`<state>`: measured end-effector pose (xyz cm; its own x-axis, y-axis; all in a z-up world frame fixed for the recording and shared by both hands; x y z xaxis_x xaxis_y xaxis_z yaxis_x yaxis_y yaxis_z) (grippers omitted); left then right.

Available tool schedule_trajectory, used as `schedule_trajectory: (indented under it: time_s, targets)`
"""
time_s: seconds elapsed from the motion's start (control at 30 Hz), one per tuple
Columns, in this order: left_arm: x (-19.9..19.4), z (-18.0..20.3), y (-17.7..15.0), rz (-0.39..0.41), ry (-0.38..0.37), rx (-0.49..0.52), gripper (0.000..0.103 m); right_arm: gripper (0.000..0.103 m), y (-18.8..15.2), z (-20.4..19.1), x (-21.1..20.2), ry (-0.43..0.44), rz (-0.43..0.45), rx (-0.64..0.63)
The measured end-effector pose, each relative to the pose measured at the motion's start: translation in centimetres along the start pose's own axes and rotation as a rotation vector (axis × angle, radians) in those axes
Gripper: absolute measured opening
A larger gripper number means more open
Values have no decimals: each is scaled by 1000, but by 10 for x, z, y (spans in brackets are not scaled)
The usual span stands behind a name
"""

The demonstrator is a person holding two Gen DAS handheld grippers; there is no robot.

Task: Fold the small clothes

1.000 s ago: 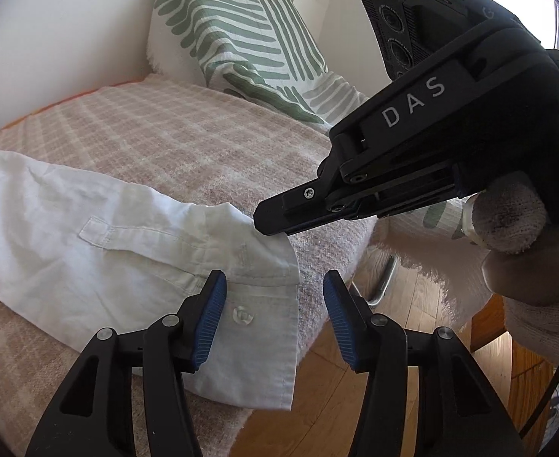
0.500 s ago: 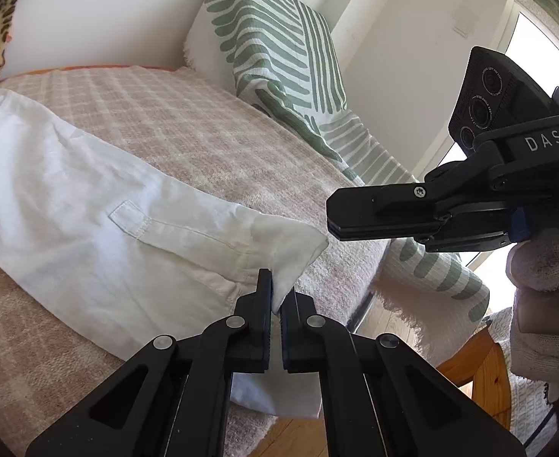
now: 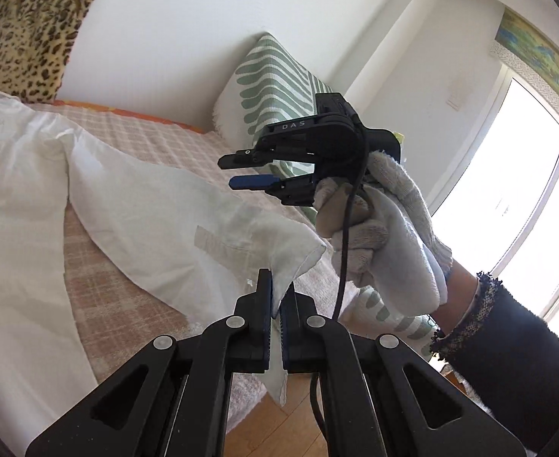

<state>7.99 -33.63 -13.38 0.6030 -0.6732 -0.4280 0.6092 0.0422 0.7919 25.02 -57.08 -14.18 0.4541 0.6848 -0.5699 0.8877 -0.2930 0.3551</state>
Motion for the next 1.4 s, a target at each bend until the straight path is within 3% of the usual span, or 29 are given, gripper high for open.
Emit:
schedule_trajectory:
  time_s: [0.13, 0.27, 0.63, 0.67, 0.73, 0.9, 1.03, 1.27, 1.3, 1.33, 1.4]
  targets:
    - [-25, -27, 3, 31, 24, -44, 2, 30, 20, -30, 60, -17, -65, -42]
    - [-38, -52, 5, 58, 67, -81, 2, 35, 41, -53, 117, -110, -126, -104]
    - [-64, -102, -12, 64, 114, -172, 2, 35, 77, -47, 214, -369, -180, -117]
    - [-64, -106, -15, 62, 116, -180, 2, 33, 78, -45, 219, -391, -182, -116]
    - [-64, -111, -19, 59, 125, -188, 2, 5, 78, -45, 226, -419, -187, -124]
    - [-65, -121, -35, 33, 127, -230, 2, 3, 81, -75, 223, -501, -139, -223]
    - [-63, -132, -53, 8, 136, -271, 2, 2, 86, -121, 225, -488, -132, -334]
    - [-72, -145, -69, 17, 169, -301, 2, 2, 69, -177, 279, -377, -208, -436]
    - [-74, -145, -69, 18, 173, -302, 2, 7, 66, -181, 280, -374, -212, -449]
    - [-76, -146, -69, 18, 175, -303, 2, 25, 64, -183, 281, -392, -224, -457]
    - [-80, -145, -70, 25, 181, -299, 2, 48, 64, -180, 275, -511, -223, -496]
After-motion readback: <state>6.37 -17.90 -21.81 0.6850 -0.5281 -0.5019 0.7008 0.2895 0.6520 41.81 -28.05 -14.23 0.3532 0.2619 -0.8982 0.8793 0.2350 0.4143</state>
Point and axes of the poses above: each gripper's, at about its wrist camera, not at the fingertips, and x roughly the way its jaws point, z to its right, y to its top, the point moved 3 cm from there along x, roughly the way its jaws point, and after that the axes turned 15 degrees about y, right-handed, at the moved point
